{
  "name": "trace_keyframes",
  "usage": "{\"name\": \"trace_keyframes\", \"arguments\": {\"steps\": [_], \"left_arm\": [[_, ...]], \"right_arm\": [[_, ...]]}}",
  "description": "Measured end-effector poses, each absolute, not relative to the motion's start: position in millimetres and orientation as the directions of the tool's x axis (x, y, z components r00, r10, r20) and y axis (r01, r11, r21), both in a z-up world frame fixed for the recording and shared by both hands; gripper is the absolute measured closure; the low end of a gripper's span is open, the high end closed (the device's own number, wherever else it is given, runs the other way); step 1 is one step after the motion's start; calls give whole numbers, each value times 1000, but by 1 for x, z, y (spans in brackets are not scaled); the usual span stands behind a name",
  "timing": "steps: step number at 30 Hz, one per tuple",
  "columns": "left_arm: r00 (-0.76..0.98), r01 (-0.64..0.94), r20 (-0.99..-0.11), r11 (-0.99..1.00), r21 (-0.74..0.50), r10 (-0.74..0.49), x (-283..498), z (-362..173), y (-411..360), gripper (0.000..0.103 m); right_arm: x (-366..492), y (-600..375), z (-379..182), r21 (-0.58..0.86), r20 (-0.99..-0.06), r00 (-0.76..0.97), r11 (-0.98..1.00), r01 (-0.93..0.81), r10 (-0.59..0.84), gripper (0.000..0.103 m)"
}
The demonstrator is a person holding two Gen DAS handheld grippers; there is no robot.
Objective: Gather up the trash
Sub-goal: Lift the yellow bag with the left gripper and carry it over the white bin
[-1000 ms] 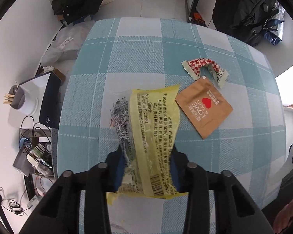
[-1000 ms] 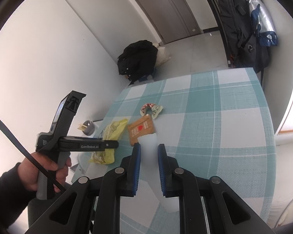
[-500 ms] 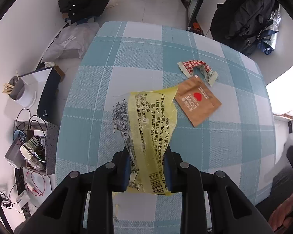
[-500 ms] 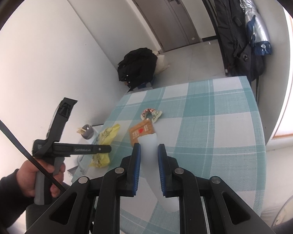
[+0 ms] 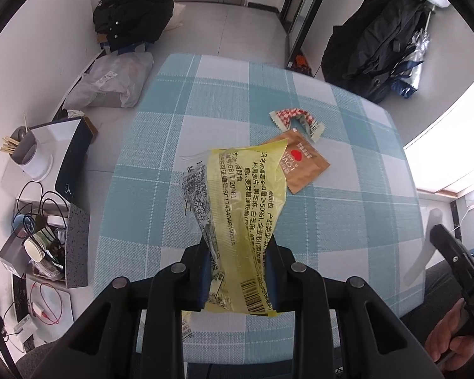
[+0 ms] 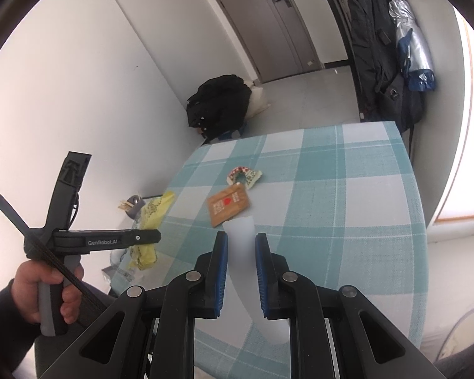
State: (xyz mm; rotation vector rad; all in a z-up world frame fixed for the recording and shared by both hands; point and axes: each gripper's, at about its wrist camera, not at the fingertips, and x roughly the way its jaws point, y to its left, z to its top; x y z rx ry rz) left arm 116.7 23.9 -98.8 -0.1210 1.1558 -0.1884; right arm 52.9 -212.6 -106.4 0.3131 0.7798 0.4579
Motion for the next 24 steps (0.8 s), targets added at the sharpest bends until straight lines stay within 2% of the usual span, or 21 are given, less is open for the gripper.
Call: {"name": "trace_keyframes", "arguments": {"steps": [9, 24], "left_arm": [[441, 131, -852, 960, -248, -281, 102, -75, 25, 80], [562, 237, -747, 934, -267, -356, 80, -4, -3, 80]], "right_arm": [[45, -199, -83, 406, -594, 639, 868, -286, 488, 87], [26, -220, -9, 392, -486, 731, 867, -307, 479, 87]]}}
